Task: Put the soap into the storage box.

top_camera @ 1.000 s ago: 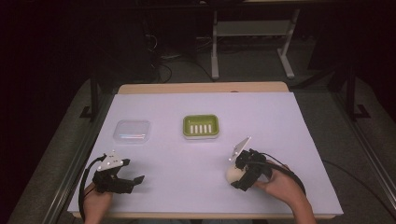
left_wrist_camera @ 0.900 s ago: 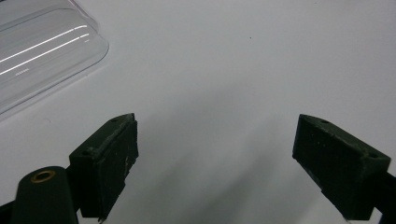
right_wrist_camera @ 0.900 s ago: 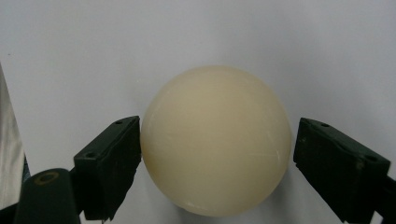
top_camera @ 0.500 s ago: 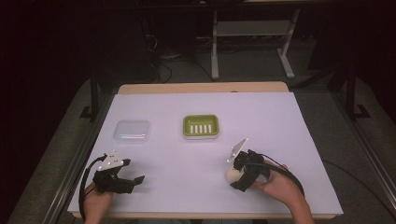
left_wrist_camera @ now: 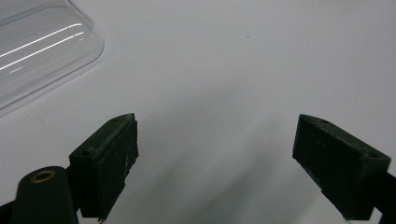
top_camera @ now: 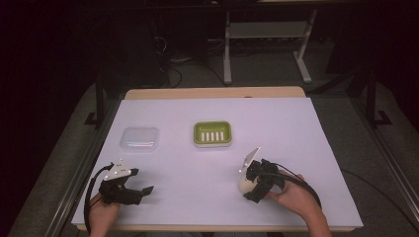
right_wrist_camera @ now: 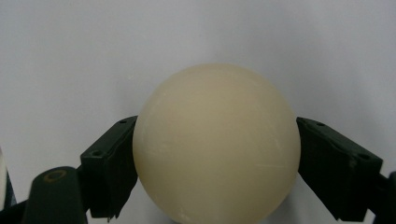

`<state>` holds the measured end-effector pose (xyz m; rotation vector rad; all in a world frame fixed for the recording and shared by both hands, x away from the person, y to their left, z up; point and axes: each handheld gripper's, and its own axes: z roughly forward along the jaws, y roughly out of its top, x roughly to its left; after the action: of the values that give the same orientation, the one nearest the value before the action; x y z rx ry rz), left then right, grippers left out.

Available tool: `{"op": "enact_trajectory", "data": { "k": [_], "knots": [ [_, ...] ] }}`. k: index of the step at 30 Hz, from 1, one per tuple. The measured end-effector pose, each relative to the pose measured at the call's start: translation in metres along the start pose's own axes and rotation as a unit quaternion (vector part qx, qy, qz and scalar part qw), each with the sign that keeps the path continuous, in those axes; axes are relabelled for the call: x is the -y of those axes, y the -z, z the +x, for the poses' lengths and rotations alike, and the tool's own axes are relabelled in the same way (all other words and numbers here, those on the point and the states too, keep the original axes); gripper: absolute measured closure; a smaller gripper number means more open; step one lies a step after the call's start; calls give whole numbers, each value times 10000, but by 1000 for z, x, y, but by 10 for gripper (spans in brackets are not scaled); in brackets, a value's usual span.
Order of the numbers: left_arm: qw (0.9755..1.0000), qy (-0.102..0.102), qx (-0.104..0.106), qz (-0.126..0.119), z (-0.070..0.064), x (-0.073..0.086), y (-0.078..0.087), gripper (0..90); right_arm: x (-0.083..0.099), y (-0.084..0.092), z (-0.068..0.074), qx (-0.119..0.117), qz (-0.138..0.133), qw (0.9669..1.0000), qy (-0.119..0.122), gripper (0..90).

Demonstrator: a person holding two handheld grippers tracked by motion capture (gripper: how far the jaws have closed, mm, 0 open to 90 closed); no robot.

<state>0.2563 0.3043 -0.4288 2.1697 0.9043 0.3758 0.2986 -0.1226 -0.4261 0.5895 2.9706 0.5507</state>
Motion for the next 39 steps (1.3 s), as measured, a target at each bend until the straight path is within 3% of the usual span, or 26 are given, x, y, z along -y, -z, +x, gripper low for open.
{"op": "enact_trajectory", "data": {
  "k": [23,27,33,39],
  "knots": [
    [9999,95,57,-50,2,2,1,136,-2,1,3,0,10,9999,114,237],
    [9998,152,75,-108,2,2,2,136,-2,1,0,-59,10,10000,48,238],
    [9993,166,271,-188,3,3,2,136,0,6,-5,-168,-71,9998,-79,238],
    [9994,137,255,-183,2,2,2,136,-2,12,-12,-248,-192,9994,-165,239]
  ]
}}
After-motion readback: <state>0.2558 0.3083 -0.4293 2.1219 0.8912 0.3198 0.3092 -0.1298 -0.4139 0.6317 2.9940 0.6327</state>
